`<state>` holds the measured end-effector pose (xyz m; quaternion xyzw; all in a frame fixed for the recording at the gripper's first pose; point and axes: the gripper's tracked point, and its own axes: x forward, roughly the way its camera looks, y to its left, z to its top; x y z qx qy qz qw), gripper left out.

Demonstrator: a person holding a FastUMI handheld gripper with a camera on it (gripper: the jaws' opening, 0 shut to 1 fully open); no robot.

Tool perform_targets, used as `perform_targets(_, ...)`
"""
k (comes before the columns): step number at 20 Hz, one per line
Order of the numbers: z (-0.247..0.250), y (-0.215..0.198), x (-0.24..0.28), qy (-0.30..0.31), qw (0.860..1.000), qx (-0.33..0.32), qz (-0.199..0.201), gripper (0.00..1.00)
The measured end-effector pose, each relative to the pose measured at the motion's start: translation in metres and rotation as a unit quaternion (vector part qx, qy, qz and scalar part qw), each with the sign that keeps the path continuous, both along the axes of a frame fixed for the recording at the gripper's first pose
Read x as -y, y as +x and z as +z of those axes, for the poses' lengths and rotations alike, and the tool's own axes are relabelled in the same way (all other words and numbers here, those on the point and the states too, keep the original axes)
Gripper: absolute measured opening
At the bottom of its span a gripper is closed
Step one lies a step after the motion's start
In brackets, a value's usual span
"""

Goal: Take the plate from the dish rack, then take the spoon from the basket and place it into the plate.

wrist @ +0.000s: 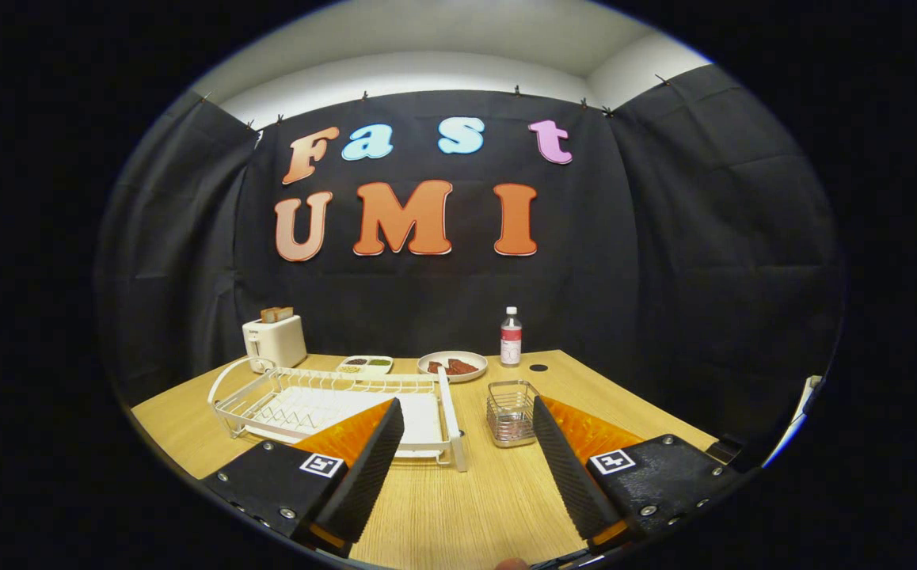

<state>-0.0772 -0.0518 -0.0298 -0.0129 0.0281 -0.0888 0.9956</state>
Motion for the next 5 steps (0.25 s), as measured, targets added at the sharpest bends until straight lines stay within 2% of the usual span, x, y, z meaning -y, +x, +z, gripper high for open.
perform_targets(5,-0.0078,-0.0079,0.0075,0.008,1.0,-0.009,-0.006,0.97)
